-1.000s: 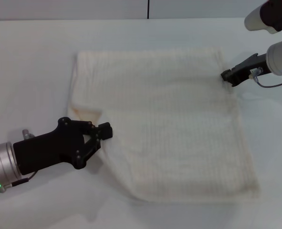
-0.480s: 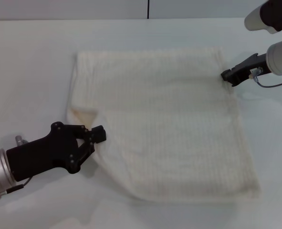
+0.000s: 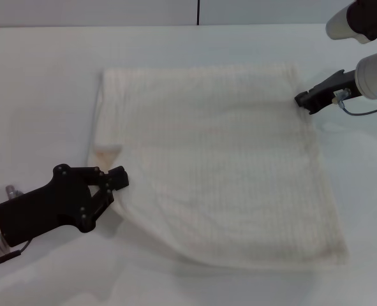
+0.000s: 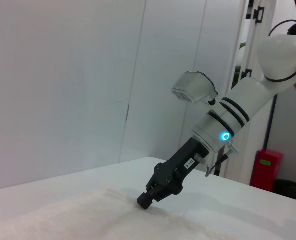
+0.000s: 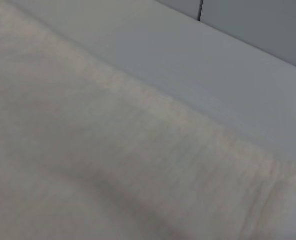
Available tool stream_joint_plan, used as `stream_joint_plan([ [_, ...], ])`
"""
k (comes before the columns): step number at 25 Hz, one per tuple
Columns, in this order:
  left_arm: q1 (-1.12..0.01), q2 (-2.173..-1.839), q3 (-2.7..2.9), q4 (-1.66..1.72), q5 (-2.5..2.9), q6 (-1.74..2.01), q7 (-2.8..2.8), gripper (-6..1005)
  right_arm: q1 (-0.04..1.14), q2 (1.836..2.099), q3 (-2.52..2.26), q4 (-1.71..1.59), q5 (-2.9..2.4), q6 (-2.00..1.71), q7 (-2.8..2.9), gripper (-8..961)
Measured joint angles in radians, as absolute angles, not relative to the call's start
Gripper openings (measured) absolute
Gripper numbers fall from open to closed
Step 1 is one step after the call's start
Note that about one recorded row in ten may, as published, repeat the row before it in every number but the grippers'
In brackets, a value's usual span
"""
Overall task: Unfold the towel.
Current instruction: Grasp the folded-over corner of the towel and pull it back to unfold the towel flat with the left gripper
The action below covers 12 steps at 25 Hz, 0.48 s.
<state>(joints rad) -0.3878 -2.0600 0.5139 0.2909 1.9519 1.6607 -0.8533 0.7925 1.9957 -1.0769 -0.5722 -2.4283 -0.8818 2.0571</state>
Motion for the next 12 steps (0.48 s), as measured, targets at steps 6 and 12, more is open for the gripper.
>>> stream_joint_plan([
  [6,-0.375,-2.057,0.515,0.303,1.946,1.672,-0.853,43,0.796,1.996,-1.077,-0.570,-2.428,-0.876,2.057,-2],
  [12,-0.365,-2.057,0.520,0.311,1.948,1.681,-0.853,43,0.799,1.996,-1.077,-0.569,-2.428,-0.873,2.057,-2],
])
